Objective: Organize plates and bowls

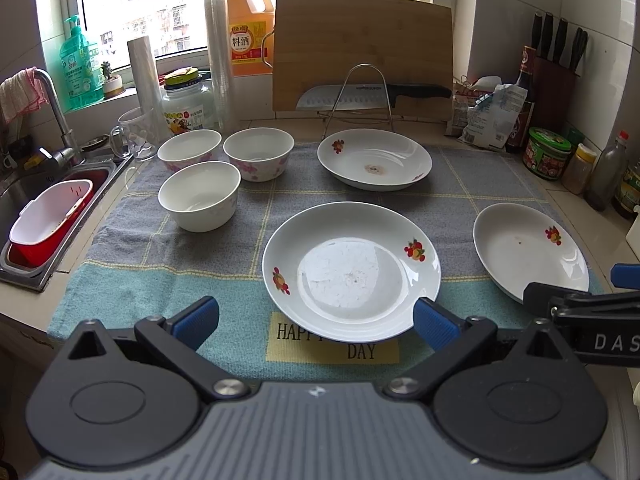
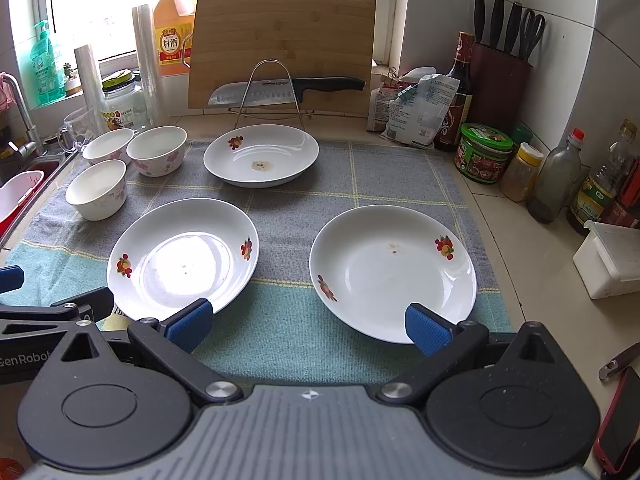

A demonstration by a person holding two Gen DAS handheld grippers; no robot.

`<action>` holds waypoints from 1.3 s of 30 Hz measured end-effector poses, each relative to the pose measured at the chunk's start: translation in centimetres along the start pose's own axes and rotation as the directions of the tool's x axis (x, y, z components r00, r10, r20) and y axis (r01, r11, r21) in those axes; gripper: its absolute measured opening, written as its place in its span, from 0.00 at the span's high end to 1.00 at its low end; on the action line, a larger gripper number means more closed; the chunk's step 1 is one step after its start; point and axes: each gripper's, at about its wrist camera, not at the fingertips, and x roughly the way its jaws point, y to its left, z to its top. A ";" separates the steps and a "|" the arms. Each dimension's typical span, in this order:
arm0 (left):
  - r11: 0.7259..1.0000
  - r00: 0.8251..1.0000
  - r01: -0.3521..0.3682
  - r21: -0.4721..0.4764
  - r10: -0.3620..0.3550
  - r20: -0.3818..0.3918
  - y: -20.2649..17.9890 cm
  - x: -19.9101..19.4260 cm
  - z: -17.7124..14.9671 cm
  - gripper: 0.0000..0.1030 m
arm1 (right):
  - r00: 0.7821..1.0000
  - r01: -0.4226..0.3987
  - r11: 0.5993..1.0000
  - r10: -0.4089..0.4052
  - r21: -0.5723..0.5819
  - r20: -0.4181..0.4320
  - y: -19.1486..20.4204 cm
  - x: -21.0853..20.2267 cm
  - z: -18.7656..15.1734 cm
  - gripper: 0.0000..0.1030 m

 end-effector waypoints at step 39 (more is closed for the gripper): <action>0.996 0.996 0.068 0.052 -0.070 0.052 -2.1 -0.4 1.2 0.01 | 0.996 0.005 1.000 -0.005 -0.002 0.093 -2.9 -1.7 -0.6 0.00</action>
